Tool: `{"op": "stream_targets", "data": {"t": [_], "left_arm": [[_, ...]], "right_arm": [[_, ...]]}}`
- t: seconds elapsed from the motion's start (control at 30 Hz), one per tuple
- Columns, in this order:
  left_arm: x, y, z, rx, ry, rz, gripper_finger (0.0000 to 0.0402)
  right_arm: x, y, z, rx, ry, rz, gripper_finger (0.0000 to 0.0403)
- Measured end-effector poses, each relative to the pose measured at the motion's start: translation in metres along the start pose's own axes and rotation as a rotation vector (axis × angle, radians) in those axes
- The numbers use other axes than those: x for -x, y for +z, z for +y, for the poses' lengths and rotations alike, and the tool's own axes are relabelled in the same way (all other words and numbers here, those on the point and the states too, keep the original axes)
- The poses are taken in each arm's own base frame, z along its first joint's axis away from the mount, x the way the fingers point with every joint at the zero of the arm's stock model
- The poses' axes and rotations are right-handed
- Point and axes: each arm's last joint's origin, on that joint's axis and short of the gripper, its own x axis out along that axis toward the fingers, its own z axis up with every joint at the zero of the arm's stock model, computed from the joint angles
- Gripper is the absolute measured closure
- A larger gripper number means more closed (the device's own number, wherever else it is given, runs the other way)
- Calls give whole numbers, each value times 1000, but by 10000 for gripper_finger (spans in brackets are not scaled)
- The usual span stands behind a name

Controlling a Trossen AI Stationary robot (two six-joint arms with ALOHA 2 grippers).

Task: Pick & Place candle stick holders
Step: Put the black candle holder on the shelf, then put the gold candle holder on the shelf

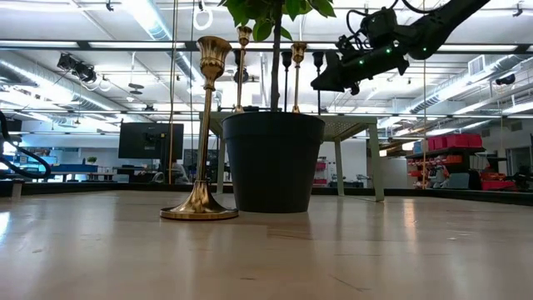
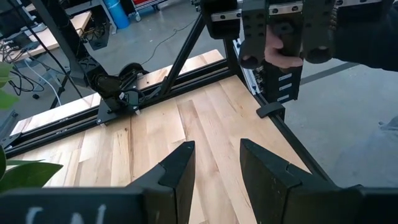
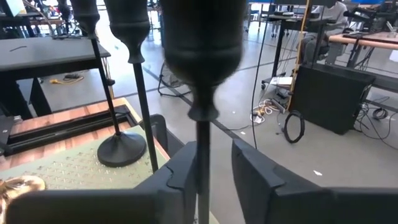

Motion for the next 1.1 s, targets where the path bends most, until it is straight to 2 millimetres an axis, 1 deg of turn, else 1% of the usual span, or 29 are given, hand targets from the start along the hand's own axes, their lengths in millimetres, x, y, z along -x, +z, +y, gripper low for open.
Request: {"op": "stream_targets", "data": {"t": [0.3,0.43,0.53,0.67,0.8,1.0,1.1], "left_arm": [[0,0,0,0,0,1,271],[0,0,0,0,0,1,271],[0,0,0,0,0,1,271],[0,0,0,1,0,1,271],[0,-1,0,0,-2,6,271],[1,-1,-2,-7,-6,13,271],[6,0,-7,-16,-22,17,271]], "right_arm": [[0,-4,0,0,6,35,210],[0,-4,0,5,7,42,181],[0,-4,0,5,7,45,168],[4,-5,1,16,9,75,158],[13,0,3,35,11,95,159],[39,11,8,63,-7,154,166],[53,13,12,53,38,202,170]]}}
